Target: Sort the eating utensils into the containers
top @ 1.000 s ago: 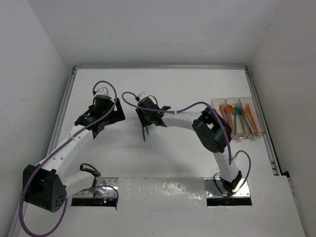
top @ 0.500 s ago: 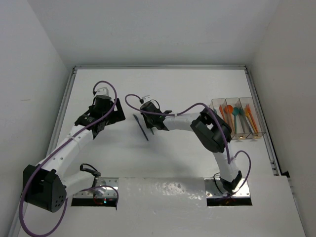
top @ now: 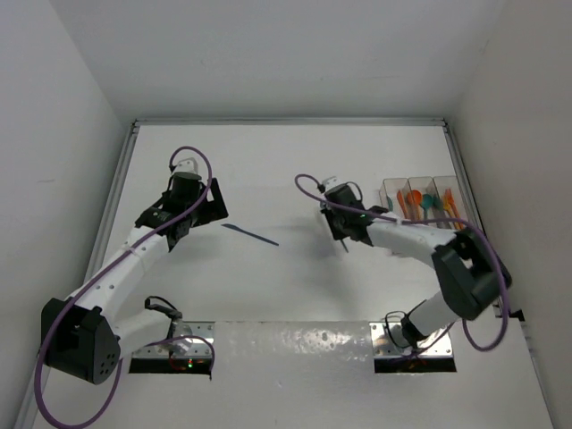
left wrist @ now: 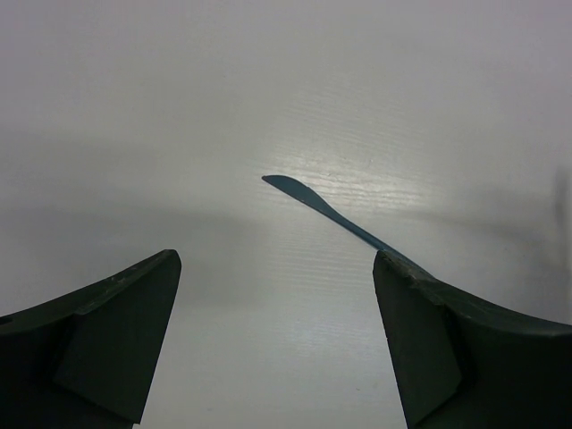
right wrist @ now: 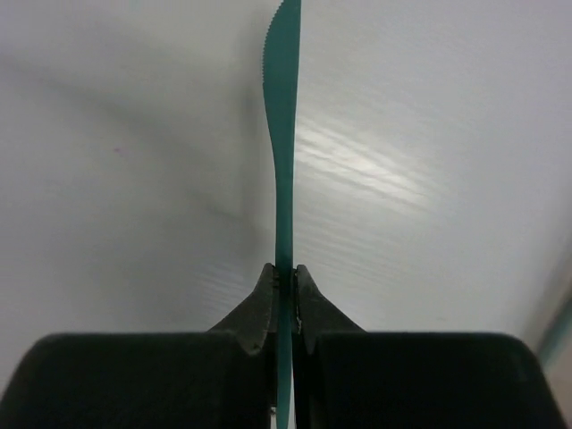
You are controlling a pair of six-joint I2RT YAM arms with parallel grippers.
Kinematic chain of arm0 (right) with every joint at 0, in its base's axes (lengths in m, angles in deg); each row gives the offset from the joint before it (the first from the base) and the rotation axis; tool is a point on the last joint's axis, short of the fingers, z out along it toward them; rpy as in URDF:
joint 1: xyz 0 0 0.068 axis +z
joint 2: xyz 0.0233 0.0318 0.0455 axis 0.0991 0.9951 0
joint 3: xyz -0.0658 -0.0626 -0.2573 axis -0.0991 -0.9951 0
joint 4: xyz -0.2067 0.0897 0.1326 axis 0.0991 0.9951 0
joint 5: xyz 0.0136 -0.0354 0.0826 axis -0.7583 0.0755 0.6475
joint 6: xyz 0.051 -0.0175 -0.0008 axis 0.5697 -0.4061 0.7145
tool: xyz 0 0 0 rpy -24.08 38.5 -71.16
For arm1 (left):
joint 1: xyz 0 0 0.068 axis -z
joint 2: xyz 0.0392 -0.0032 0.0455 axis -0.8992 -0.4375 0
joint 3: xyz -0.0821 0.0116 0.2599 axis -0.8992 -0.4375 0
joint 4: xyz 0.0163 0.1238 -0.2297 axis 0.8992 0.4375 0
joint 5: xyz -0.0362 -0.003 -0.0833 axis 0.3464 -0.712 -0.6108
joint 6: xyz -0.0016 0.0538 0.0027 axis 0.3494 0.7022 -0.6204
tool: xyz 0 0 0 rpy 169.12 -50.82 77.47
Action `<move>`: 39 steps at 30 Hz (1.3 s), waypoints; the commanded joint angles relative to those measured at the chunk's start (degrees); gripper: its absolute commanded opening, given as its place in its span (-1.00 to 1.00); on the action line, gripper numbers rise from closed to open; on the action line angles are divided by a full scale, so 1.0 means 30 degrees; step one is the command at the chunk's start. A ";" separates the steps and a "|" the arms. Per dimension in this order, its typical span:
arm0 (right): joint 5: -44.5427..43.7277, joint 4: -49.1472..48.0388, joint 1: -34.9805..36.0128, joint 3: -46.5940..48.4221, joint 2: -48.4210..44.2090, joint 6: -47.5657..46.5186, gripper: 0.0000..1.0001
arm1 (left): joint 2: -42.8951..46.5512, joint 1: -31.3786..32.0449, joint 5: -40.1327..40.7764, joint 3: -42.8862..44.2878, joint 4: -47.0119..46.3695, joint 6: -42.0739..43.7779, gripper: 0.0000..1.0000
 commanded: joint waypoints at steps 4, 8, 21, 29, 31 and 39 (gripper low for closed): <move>0.0315 0.1732 -0.3947 -0.0105 -0.5285 -0.6075 -1.00 | 0.0119 0.0048 -0.0253 -0.0097 -0.0767 0.0196 0.75; 0.1455 0.2378 -0.6994 0.0129 -0.5790 -0.7896 -1.00 | 0.0061 0.0048 -0.0224 -0.0097 -0.0767 0.0196 0.75; 0.2865 0.0738 -1.1658 0.0363 -0.2775 -0.9190 -1.00 | -0.0027 0.0019 0.0040 -0.0097 -0.0738 0.0225 0.75; 0.3536 0.1413 -1.1222 0.1360 -0.2621 -0.7344 -0.39 | 0.0002 0.0048 0.0274 -0.0097 -0.0621 0.0196 0.75; 0.3596 0.0743 -1.0548 0.1068 -0.3384 -0.7517 -0.32 | 0.0002 0.0048 0.0362 -0.0039 -0.0621 0.0167 0.75; 0.6405 -0.0080 -0.5603 0.1534 -0.4386 -0.7987 -0.16 | 0.0031 0.0048 0.0363 -0.0068 -0.0621 0.0079 0.75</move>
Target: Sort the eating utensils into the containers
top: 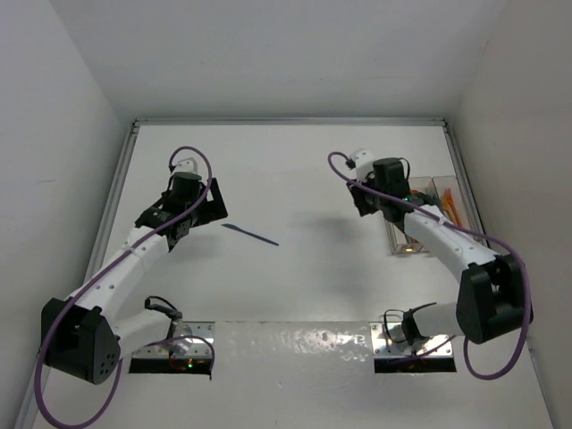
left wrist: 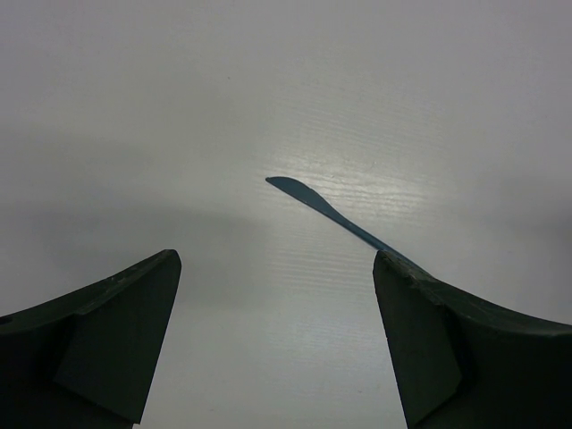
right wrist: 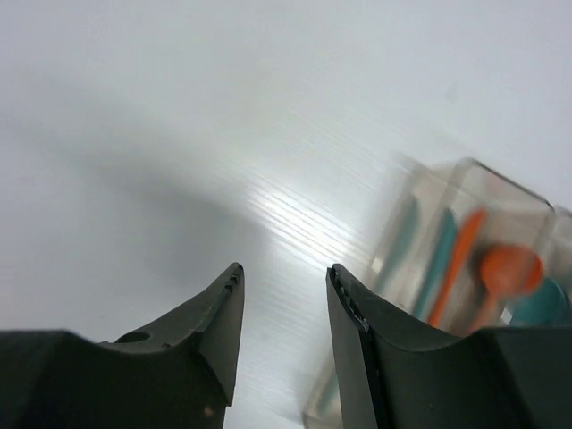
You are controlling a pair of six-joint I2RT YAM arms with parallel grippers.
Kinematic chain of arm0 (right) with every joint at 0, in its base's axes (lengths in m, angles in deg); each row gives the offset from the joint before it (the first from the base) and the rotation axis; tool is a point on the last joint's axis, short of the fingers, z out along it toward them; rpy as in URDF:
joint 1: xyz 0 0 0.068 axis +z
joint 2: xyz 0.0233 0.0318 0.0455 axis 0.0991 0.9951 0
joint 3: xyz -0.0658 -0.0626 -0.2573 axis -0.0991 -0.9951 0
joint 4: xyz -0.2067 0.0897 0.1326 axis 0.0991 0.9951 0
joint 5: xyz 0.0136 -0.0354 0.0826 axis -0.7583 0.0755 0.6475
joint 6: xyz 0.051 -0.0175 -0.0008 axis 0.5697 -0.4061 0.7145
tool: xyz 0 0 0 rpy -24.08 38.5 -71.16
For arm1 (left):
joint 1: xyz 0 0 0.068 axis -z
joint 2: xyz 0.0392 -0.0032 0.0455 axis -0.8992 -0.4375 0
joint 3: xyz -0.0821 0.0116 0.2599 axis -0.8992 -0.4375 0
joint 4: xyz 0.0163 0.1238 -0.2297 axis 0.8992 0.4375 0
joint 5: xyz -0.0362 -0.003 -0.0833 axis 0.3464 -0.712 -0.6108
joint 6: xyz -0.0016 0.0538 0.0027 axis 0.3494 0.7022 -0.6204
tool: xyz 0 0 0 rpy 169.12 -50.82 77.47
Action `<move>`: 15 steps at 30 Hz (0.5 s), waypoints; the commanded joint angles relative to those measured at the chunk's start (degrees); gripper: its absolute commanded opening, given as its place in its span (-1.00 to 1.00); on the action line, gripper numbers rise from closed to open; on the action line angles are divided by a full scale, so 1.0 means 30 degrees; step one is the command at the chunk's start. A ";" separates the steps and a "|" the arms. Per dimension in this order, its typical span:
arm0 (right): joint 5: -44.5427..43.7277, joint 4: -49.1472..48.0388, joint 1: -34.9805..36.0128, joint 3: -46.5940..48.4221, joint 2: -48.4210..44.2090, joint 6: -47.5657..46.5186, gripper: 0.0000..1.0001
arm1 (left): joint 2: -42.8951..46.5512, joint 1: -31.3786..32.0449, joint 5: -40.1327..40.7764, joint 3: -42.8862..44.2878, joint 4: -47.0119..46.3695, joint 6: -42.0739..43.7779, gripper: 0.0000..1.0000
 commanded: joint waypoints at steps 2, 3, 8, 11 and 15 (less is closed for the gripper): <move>0.3037 -0.1168 0.2457 0.1193 0.0636 0.0093 -0.15 | 0.0031 0.0048 0.0159 -0.0068 -0.0512 -0.0045 0.75; 0.3273 -0.1459 0.3419 0.1340 0.1364 0.0209 -0.14 | 0.0060 0.0048 0.0100 -0.0097 -0.0482 -0.0104 0.75; 0.4095 -0.2368 0.6237 0.3037 0.4325 0.0445 -0.12 | 0.0499 0.0048 0.0128 -0.0418 0.0044 -0.0892 0.75; 0.3950 -0.2487 0.7995 0.4822 0.6668 0.0386 -0.11 | 0.0647 0.0048 0.0158 -0.0682 0.0483 -0.1391 0.75; 0.3831 -0.3043 0.9781 0.7163 0.9306 0.0590 -0.11 | 0.0968 0.0018 0.0100 -0.0945 0.1188 -0.1745 0.76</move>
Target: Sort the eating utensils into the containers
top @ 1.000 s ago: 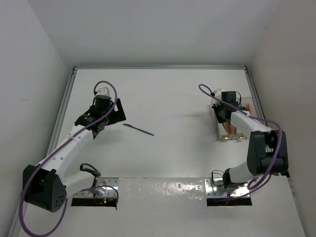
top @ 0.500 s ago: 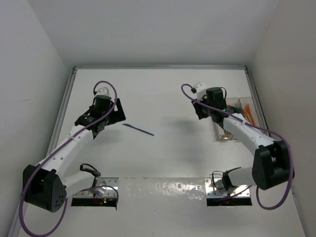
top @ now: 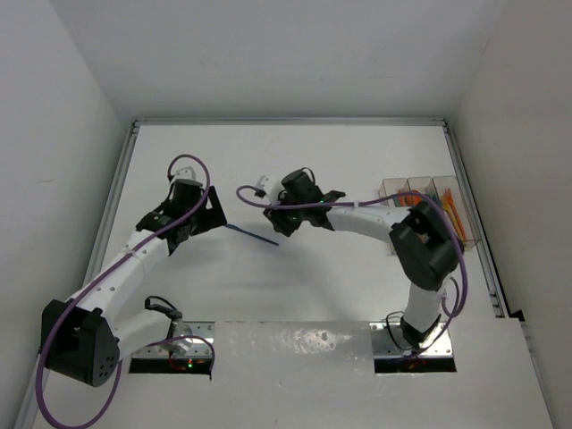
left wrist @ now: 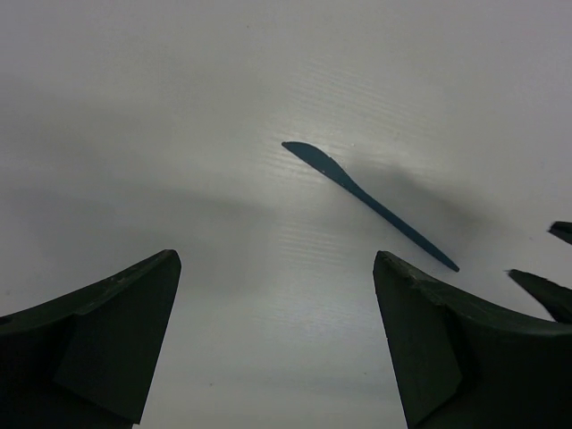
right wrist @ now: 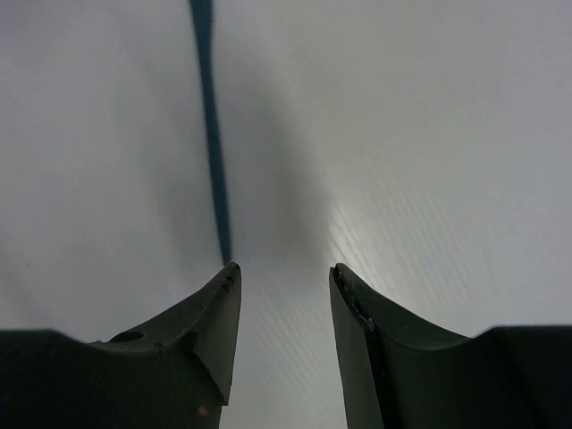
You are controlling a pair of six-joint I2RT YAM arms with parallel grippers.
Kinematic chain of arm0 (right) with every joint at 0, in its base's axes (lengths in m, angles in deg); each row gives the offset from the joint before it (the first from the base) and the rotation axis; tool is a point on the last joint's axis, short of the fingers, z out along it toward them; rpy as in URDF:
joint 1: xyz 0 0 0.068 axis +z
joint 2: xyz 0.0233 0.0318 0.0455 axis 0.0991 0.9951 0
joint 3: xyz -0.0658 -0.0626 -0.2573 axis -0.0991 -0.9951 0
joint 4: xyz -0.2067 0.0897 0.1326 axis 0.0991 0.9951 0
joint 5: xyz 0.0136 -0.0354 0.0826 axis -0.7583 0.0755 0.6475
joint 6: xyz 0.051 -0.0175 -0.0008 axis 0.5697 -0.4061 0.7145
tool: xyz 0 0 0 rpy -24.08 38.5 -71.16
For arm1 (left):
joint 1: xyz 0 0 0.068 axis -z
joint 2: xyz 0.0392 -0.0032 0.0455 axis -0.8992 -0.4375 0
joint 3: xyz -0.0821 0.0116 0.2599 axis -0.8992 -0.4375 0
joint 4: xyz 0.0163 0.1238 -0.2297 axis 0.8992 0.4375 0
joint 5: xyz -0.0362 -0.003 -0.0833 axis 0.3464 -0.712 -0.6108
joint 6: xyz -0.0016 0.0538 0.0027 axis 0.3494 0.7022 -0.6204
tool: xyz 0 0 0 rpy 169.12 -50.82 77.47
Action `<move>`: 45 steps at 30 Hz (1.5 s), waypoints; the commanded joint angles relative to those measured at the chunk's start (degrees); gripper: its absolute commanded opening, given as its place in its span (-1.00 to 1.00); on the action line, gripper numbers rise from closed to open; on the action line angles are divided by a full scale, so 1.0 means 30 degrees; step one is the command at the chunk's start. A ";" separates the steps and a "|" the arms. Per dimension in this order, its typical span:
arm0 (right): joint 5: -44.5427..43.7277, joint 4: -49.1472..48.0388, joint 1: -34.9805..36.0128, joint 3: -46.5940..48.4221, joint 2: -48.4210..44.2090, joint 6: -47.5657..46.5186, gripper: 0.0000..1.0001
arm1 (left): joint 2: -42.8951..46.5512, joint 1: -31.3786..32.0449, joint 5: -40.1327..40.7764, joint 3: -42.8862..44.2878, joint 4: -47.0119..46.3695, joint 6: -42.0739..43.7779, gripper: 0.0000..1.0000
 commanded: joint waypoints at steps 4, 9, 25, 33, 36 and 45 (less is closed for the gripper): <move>0.0299 -0.0923 0.1841 0.3790 0.3265 0.0519 -0.12 | 0.1466 -0.0011 0.0216 -0.0584 0.0671 -0.0923 0.76; -0.0228 -0.1009 0.2486 0.4906 0.5347 0.1016 -0.14 | 0.1878 0.0018 0.0246 -0.0702 0.1024 -0.0953 0.76; -0.3302 0.0717 0.2313 -0.0356 0.3069 0.1691 -1.00 | 0.1996 0.0018 -0.0076 -0.0585 0.0702 -0.0661 0.76; -0.4534 0.1479 -0.1286 -0.4934 -0.4448 0.3916 -1.00 | 0.1294 0.0018 0.0100 0.0265 0.0088 0.0189 0.76; -0.6496 0.1684 -0.2403 -0.6137 -0.7622 0.3714 -1.00 | 0.0795 0.0018 -0.0134 0.0528 -0.0323 0.0336 0.76; -0.6736 0.3620 -0.9836 -0.6196 -1.0530 0.1138 -1.00 | 0.0560 0.0018 -0.0457 0.0208 -0.1114 0.0834 0.76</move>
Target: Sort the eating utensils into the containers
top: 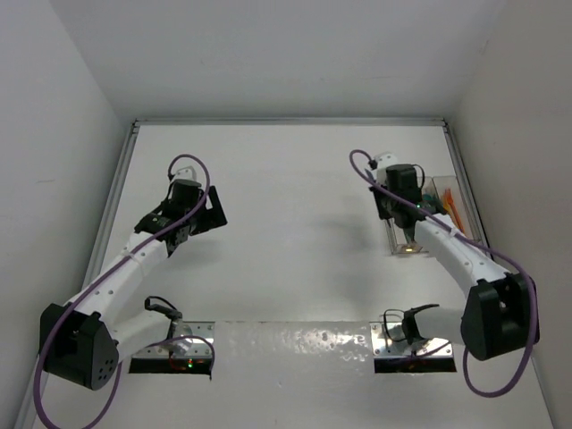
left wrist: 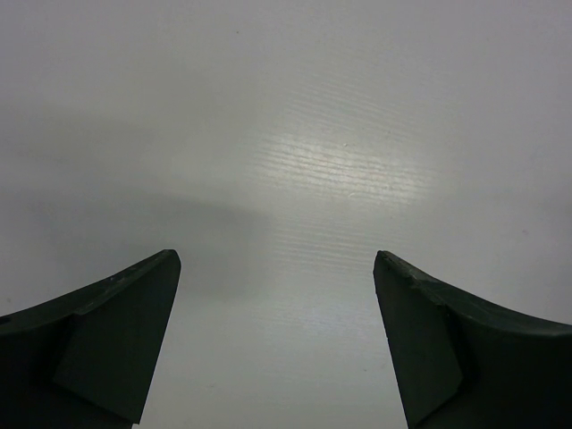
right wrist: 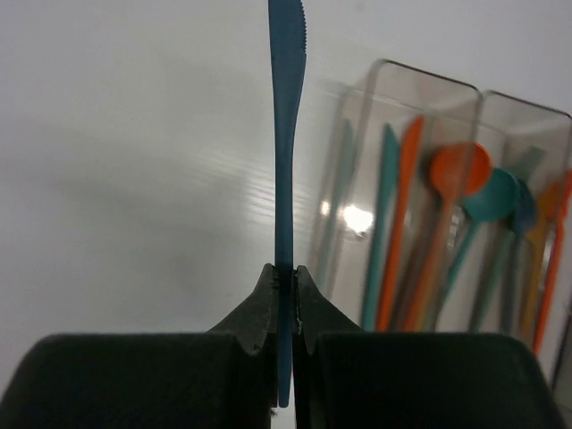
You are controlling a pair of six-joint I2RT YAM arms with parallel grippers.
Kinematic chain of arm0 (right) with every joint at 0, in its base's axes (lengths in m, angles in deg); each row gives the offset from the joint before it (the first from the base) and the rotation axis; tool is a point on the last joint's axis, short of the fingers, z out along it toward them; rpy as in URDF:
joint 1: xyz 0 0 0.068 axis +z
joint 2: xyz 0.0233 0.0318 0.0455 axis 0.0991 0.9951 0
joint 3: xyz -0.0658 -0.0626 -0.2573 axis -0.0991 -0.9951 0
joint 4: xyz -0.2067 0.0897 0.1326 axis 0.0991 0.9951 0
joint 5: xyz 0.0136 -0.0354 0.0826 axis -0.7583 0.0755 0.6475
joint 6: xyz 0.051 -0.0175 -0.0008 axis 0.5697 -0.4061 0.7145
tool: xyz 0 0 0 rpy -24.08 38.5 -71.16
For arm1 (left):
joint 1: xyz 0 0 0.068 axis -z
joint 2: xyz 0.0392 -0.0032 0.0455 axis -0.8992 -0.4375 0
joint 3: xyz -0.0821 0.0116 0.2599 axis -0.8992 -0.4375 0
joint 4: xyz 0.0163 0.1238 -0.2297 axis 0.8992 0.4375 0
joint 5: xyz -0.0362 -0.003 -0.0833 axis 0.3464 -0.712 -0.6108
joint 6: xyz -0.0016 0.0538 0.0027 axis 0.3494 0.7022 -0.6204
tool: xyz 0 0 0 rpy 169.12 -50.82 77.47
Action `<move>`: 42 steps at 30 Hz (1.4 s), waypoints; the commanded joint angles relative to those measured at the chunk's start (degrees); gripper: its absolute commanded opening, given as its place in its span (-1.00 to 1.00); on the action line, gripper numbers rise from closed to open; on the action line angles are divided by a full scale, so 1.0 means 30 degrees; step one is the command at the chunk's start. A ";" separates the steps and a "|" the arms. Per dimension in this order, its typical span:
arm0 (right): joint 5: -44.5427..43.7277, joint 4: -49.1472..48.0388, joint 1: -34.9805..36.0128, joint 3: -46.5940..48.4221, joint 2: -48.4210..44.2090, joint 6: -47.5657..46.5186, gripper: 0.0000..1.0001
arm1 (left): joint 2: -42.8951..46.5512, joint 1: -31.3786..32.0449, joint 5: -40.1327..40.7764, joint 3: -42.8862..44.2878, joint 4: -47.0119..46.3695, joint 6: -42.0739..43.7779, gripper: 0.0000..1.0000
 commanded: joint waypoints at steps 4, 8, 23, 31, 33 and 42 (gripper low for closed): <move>0.0752 -0.0216 -0.4085 -0.0538 0.0071 -0.1489 -1.00 | 0.0211 0.0018 -0.0341 0.0235 -0.1304 0.0623 0.76; 0.1165 -0.1212 -0.5054 -0.0509 0.1473 -0.1899 -1.00 | 0.0270 0.0018 -0.0429 0.0177 -0.1392 0.0682 0.76; 0.0521 -0.0981 -0.5261 -0.0098 0.1191 0.0524 -0.02 | 0.0591 0.0018 -0.0458 0.0089 -0.1510 0.0799 0.76; 0.2041 0.0626 -0.5232 -0.1825 -0.6123 0.2640 0.66 | 0.1557 0.0018 -0.0868 0.0264 -0.1422 0.1209 0.76; 0.2683 0.1243 -0.5232 -0.2383 -0.8270 0.3196 0.97 | 0.1909 0.0048 -0.1014 0.0497 -0.1247 0.1413 0.76; 0.3977 0.4613 -0.5232 -0.3877 -1.5182 0.4662 0.98 | 0.3461 0.0077 -0.0488 0.0968 -0.0513 0.2058 0.76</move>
